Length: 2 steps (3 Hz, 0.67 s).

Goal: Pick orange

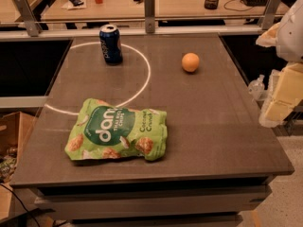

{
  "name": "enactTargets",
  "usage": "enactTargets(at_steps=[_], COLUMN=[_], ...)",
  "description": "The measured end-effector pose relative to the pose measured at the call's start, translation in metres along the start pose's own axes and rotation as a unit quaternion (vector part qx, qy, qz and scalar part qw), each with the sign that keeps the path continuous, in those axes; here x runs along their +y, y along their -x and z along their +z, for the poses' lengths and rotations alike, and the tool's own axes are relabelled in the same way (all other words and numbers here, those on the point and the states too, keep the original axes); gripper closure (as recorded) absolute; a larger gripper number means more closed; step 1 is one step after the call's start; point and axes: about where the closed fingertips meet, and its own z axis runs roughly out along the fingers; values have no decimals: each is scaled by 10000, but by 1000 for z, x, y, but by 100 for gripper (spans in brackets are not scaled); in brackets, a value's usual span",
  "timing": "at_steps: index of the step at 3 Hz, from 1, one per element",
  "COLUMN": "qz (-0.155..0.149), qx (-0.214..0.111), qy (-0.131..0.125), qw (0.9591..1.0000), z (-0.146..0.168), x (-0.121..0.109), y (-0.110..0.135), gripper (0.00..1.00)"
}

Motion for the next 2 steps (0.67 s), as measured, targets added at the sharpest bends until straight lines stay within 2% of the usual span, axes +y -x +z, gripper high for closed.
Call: enactTargets(at_steps=[1, 2], qz=[0, 80], qx=[0, 42], qy=[0, -143], qw=[10000, 9999], z=[0, 1], x=[0, -7], y=[0, 0], gripper=[0, 0])
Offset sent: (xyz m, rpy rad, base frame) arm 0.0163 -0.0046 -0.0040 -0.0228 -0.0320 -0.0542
